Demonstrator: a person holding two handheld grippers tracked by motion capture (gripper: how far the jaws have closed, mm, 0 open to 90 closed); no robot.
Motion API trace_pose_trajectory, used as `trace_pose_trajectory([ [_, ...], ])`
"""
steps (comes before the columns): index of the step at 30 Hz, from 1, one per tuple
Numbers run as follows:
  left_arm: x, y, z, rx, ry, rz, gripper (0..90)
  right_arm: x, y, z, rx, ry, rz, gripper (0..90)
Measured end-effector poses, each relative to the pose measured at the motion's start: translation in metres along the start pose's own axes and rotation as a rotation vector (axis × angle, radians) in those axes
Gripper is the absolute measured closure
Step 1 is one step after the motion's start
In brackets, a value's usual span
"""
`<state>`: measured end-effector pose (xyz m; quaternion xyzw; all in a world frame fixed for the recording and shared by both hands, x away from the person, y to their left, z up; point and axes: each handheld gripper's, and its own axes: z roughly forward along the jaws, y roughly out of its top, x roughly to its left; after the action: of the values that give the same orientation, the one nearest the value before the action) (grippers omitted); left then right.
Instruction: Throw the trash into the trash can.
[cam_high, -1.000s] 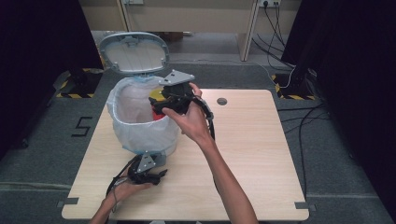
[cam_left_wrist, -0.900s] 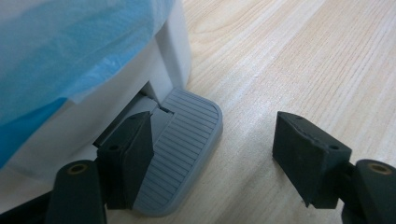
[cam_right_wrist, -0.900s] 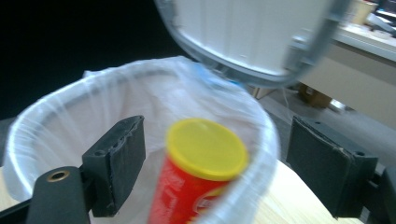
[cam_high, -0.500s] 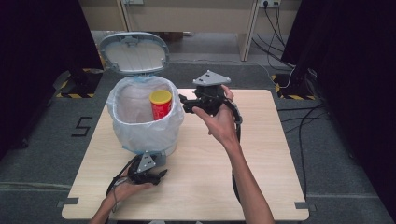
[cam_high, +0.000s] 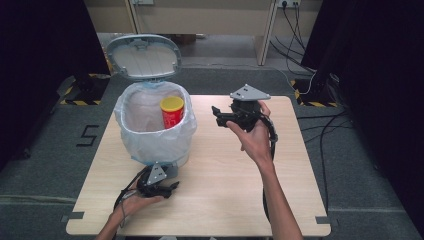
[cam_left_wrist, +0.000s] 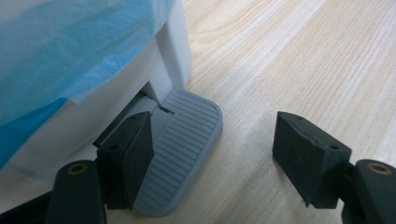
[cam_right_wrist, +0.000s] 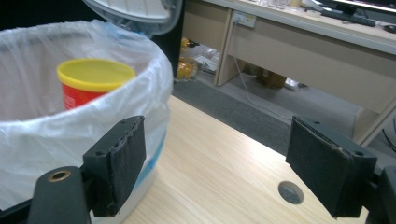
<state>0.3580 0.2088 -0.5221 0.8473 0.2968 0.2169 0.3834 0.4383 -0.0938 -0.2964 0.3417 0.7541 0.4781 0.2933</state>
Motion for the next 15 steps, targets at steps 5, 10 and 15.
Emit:
trace_pose_trajectory([
  [5,0.0,0.0,0.0,-0.004,0.003,0.0,28.1,-0.008,-0.014,-0.007,0.002,-0.019,0.016,20.2],
  [10,0.0,0.0,0.0,-0.004,0.003,-0.001,28.1,-0.014,-0.026,-0.014,0.004,-0.034,0.03,20.2],
  [15,0.0,0.0,0.0,-0.004,0.003,-0.001,28.1,-0.018,-0.039,-0.019,0.009,-0.043,0.042,19.8],
])
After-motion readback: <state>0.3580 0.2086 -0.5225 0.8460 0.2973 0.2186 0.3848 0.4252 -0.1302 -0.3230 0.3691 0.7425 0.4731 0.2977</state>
